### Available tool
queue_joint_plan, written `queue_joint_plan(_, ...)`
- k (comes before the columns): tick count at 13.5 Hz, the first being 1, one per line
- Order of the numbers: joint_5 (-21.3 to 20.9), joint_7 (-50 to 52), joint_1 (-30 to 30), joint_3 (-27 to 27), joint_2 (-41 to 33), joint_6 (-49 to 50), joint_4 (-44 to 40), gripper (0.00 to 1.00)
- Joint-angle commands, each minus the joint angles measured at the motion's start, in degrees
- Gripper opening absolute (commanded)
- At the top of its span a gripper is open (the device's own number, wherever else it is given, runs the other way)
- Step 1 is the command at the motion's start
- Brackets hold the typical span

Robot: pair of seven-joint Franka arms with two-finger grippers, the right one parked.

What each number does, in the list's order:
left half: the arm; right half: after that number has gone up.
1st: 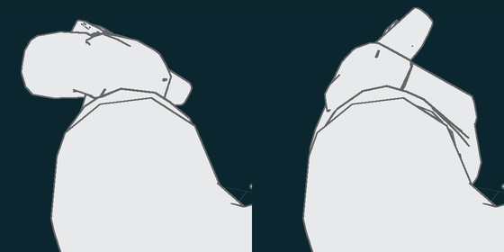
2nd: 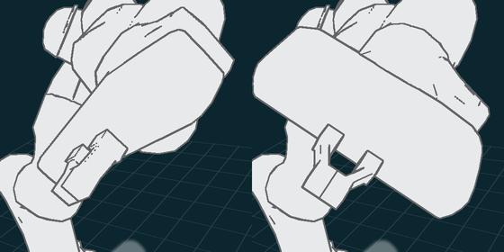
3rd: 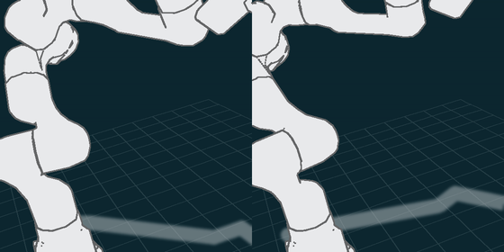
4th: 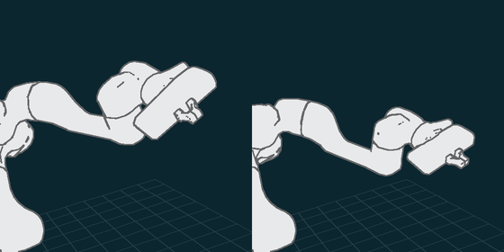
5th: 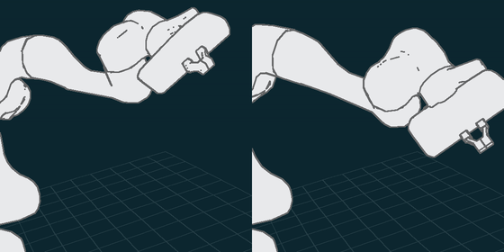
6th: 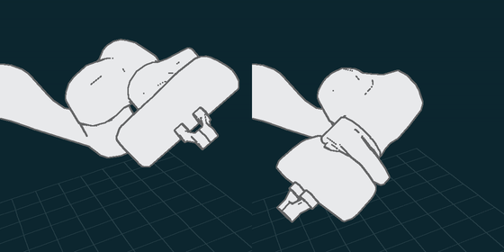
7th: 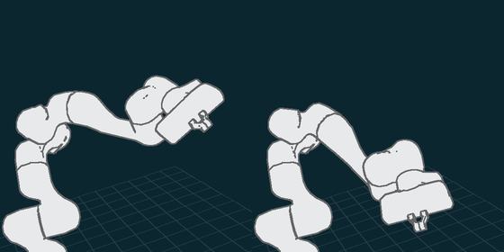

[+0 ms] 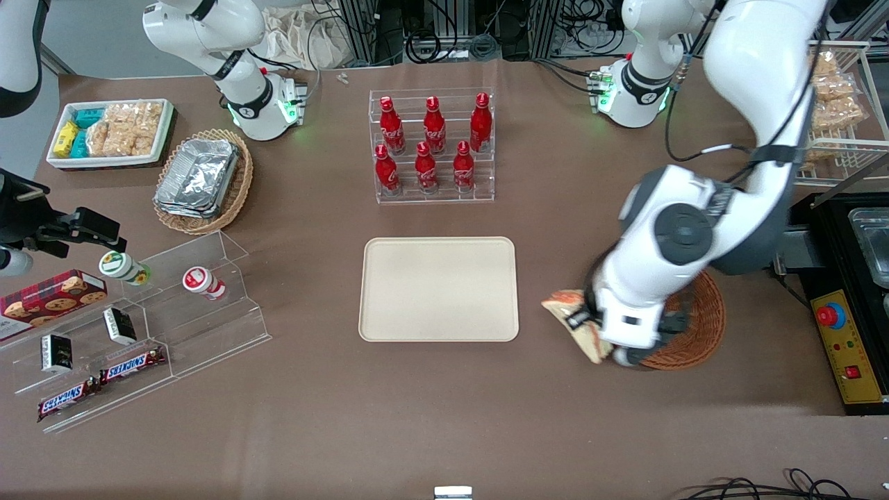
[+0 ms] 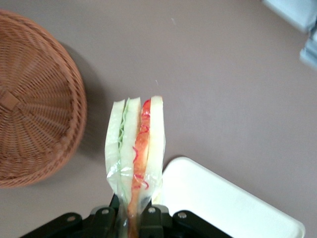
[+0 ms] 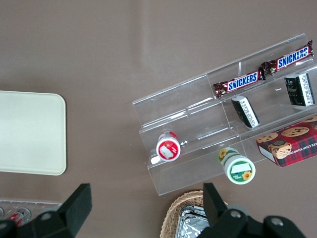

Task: Place sandwich from basket to tray
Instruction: 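Carry the sandwich with the left gripper over the cream tray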

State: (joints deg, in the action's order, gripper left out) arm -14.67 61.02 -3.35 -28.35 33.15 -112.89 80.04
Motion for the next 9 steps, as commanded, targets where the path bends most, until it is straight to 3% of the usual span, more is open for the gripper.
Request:
queue_joint_plan(1,-4.2,-1.25,-5.08,0.4,5.33,0.83,-1.73,0.0)
queue_joint_plan(9,-6.07,-13.88,-13.7,0.4,11.32,0.74,1.42,0.0)
